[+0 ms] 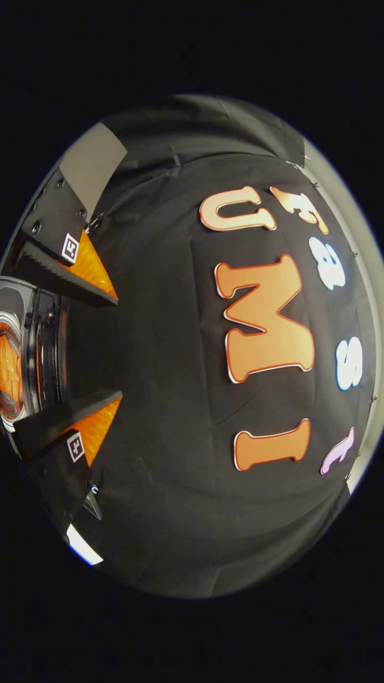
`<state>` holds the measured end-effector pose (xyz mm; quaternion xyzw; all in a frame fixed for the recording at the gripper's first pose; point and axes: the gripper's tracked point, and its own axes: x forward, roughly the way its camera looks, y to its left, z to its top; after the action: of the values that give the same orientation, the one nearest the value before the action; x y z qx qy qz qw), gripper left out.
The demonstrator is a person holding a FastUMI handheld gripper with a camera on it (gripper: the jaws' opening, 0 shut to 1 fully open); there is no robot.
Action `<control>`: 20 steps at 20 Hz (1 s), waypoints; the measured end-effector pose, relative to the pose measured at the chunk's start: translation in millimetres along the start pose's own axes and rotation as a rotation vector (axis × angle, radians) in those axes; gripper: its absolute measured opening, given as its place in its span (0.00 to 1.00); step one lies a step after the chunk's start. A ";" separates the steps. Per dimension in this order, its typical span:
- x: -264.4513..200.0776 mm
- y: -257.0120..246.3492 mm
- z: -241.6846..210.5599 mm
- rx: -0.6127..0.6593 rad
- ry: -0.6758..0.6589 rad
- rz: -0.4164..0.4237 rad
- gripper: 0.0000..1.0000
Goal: Put the clothes into the washing machine and then close the washing machine lid.
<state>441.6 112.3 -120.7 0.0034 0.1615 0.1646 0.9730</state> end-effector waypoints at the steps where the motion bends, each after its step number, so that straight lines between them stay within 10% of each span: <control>1: 6.6 -5.9 -4.9 -0.007 0.013 -0.022 0.99; 20: 14.9 -21.9 -48.4 -0.061 0.034 -0.060 0.98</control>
<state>446.6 94.2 -172.6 -0.0337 0.1728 0.1401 0.9743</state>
